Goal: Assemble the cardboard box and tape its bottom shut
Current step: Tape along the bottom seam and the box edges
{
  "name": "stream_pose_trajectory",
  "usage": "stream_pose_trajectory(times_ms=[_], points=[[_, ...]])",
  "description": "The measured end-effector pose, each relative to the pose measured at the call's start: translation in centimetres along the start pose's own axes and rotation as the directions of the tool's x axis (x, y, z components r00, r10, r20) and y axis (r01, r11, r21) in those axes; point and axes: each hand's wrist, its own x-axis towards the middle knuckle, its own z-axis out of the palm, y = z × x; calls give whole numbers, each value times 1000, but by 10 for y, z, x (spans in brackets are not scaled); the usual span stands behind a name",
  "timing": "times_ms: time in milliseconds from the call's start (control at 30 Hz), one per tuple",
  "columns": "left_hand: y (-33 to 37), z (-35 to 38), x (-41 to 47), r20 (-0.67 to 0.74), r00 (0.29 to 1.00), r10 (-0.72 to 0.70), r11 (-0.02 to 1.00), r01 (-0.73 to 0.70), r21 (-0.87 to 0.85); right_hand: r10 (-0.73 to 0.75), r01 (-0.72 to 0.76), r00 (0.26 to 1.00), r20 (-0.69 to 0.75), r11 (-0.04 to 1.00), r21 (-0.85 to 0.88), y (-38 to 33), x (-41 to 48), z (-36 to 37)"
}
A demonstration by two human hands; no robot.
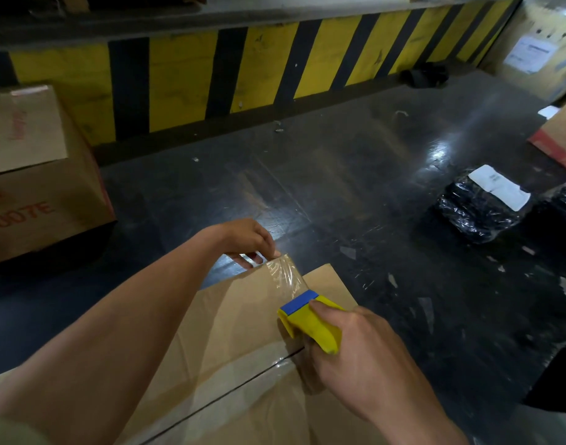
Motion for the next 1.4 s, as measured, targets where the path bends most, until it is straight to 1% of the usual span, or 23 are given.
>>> stream_pose_trajectory(times_ms=[67,167,233,300,367,400,500,567,700,800,900,1000,1067,1167,1233,1367,1400], points=[[-3,5,-1,-53,997,64,996,-61,58,11,-11,1000,-8,1000,-3,-1,0,0],[-5,14,-8,-154,974,168,984,-157,83,22,-22,1000,-14,1000,-2,-1,-2,1],[-3,21,-15,-228,944,240,969,-217,121,21,-21,999,-25,1000,-6,1,-2,1],[-2,29,-25,-306,899,313,943,-257,210,29,-29,999,-32,1000,-10,1,-3,2],[-6,36,-35,-348,862,368,917,-275,289,25,-25,999,-43,1000,-9,0,-4,2],[-9,39,-39,-353,854,381,912,-285,295,22,-22,999,-48,1000,-9,0,-5,3],[-19,47,-49,-332,867,371,926,-321,197,19,-20,999,-48,1000,-24,0,-5,2],[-19,49,-50,-340,868,361,929,-304,210,11,-12,999,-47,999,-32,-1,-4,3],[-16,57,-49,-375,836,401,889,-257,379,20,-23,999,-43,998,-64,-1,-2,3],[-24,67,-51,-410,815,410,880,-235,414,16,-20,999,-38,994,-106,-2,-1,2],[-31,69,-50,-448,787,424,869,-214,446,12,-14,1000,-16,996,-93,-2,-2,-7],[-33,68,-48,-450,774,446,852,-213,478,9,-8,1000,5,994,-113,1,-7,-19],[-33,70,-49,-452,770,450,839,-191,509,21,-14,999,40,987,-163,5,-15,-27],[-34,71,-48,-468,755,459,836,-188,516,33,-16,995,89,983,-185,13,-34,-36],[-33,74,-49,-466,755,461,827,-177,533,30,-15,996,85,985,-172,13,-47,-35],[-29,77,-52,-433,804,407,815,-106,570,18,-13,999,29,990,-143,8,-54,-20],[-27,78,-55,-430,804,410,803,-94,589,29,-24,999,30,989,-143,8,-53,-17]])
